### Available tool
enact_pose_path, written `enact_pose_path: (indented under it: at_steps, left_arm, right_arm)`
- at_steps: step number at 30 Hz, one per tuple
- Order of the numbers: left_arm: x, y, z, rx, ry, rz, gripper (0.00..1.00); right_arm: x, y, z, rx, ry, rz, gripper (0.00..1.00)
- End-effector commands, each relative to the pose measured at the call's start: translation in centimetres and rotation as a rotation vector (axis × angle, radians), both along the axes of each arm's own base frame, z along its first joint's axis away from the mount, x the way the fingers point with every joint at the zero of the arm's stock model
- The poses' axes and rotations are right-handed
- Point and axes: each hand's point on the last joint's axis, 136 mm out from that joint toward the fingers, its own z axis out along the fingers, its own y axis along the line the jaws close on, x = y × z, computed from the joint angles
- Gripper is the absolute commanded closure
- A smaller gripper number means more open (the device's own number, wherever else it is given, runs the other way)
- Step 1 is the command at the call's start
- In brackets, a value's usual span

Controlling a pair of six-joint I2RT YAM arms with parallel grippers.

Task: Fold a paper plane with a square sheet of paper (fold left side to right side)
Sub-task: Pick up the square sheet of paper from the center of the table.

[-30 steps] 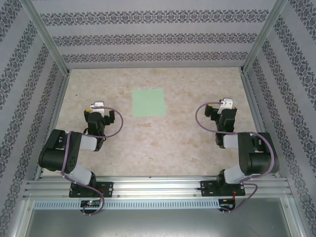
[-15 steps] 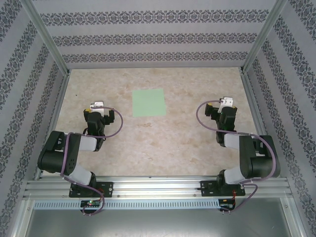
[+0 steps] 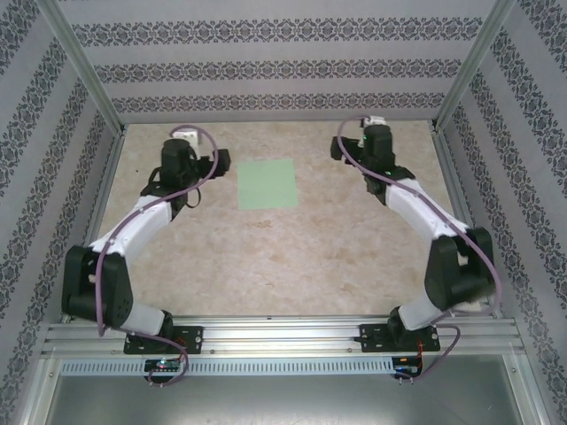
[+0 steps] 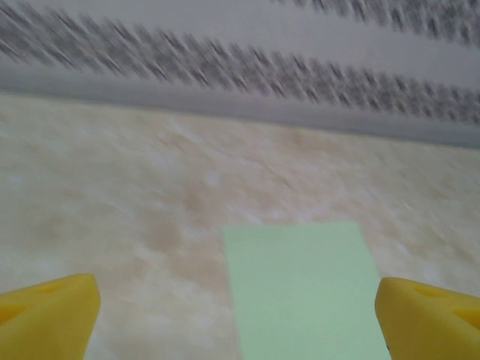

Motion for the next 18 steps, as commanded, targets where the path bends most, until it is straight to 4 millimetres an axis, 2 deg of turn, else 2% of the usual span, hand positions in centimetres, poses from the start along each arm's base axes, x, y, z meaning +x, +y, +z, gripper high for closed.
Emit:
enact_pose_path:
  at_steps: [1, 3, 8, 14, 18]
  left_arm:
    - [-1.8, -5.8, -4.3, -0.167, 0.246, -0.161, 0.09]
    - [-1.4, -7.8, -5.2, -0.165, 0.295, -0.204, 0.12]
    - [-1.2, -10.9, -8.8, -0.131, 0.424, -0.265, 0.16]
    - [-1.1, -11.2, -12.4, -0.141, 0.492, -0.231, 0.16]
    - [-1.4, -11.2, -14.2, -0.14, 0.533, -0.224, 0.16]
  right_arm:
    - [0.3, 4.2, -4.5, 0.029, 0.194, 0.036, 0.02]
    - [1.5, 7.0, -5.6, 0.028, 0.213, 0.07, 0.02]
    - [3.9, 12.2, -9.0, 0.046, 0.285, 0.129, 0.02]
    - [6.0, 15.9, -12.2, 0.019, 0.341, 0.163, 0.02]
    - [6.8, 17.3, -13.8, -0.015, 0.375, 0.162, 0.02]
